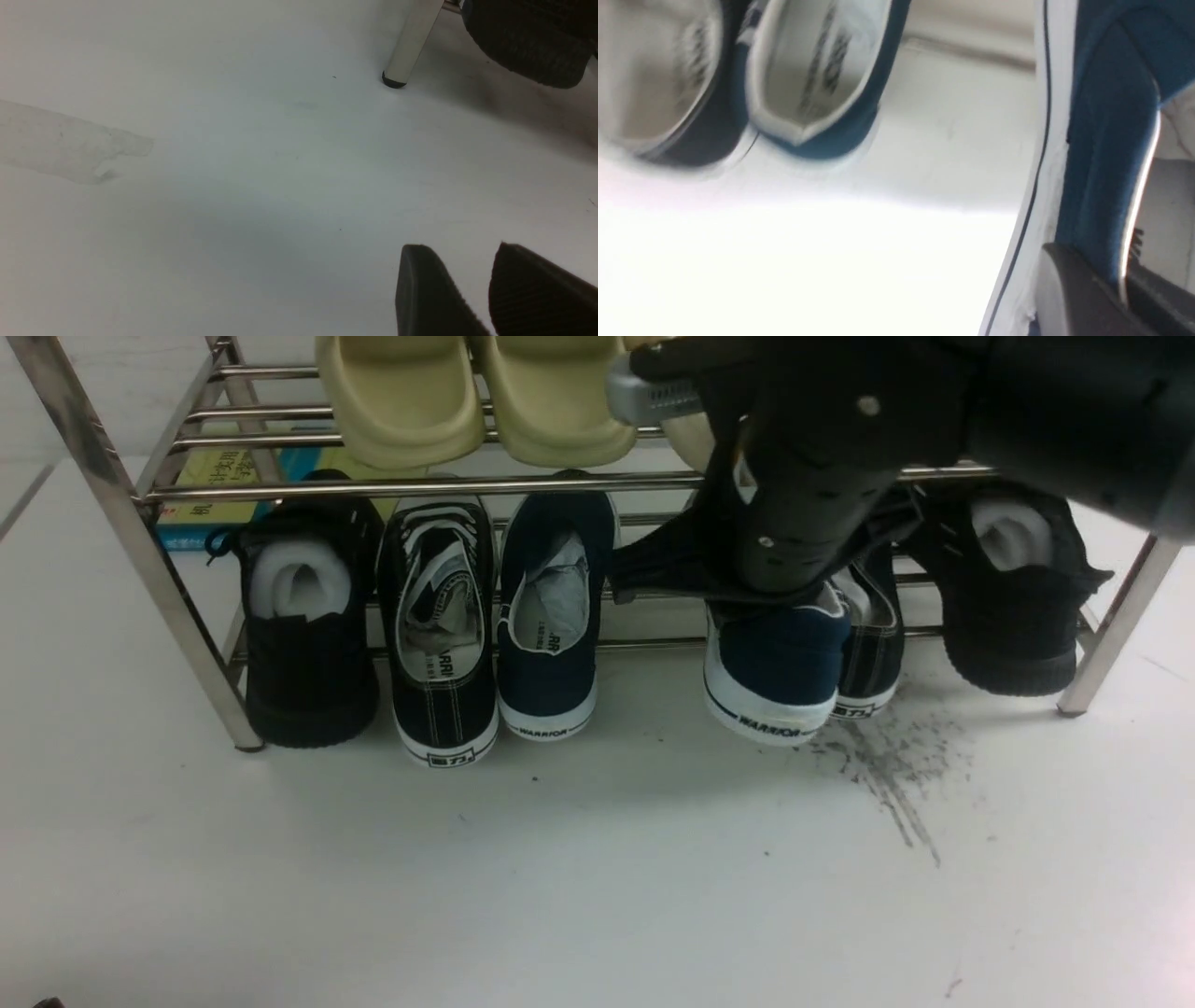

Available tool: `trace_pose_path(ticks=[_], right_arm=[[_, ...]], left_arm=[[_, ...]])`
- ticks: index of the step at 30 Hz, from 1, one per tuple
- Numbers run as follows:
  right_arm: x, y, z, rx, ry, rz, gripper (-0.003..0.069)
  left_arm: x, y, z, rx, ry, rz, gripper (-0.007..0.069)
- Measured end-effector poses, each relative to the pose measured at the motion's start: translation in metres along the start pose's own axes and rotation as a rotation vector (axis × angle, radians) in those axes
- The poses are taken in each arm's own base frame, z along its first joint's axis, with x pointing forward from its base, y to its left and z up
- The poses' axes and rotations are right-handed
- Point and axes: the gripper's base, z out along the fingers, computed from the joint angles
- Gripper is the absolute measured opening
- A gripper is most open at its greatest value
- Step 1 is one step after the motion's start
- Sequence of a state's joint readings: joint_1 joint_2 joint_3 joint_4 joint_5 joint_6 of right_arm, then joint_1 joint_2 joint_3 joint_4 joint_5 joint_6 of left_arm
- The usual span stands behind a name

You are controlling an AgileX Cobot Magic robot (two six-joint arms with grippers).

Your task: Take the shoes off the shelf with your hand on the white table.

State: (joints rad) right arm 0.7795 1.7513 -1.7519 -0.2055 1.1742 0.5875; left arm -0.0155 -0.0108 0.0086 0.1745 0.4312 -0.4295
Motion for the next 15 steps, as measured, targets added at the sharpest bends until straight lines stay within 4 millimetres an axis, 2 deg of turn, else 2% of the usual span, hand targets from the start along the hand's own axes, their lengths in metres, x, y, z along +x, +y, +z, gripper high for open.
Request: trace_pose_path(ticks=[6,10,11,12,14,15], right_arm=[[0.011,-0.004,-0.029,-0.057,0.067,-0.05,0.0024],[0.021,0.002,-0.042,-0.091,0.061,-0.097,0.0024],[0.032,0.008,-0.049,-0.104,0.061,-0.135,0.0024],[0.034,0.009,-0.05,-0.104,0.06,-0.139,0.0024],[0.06,0.02,-0.059,-0.118,0.081,-0.182,0.0024],[0.064,0.021,-0.059,-0.117,0.084,-0.191,0.0024]], left_arm=[[0.0,0.0,0.0,0.0,0.0,0.0,0.0239],[0.0,0.0,0.0,0.0,0.0,0.0,0.0239],[0.0,0.0,0.0,0.0,-0.001,0.0,0.0239],[0.0,0.0,0.0,0.0,-0.001,0.0,0.0239],[0.0,0.0,0.0,0.0,-0.001,0.0,0.0239],[0.0,0.0,0.0,0.0,-0.001,0.0,0.0239]])
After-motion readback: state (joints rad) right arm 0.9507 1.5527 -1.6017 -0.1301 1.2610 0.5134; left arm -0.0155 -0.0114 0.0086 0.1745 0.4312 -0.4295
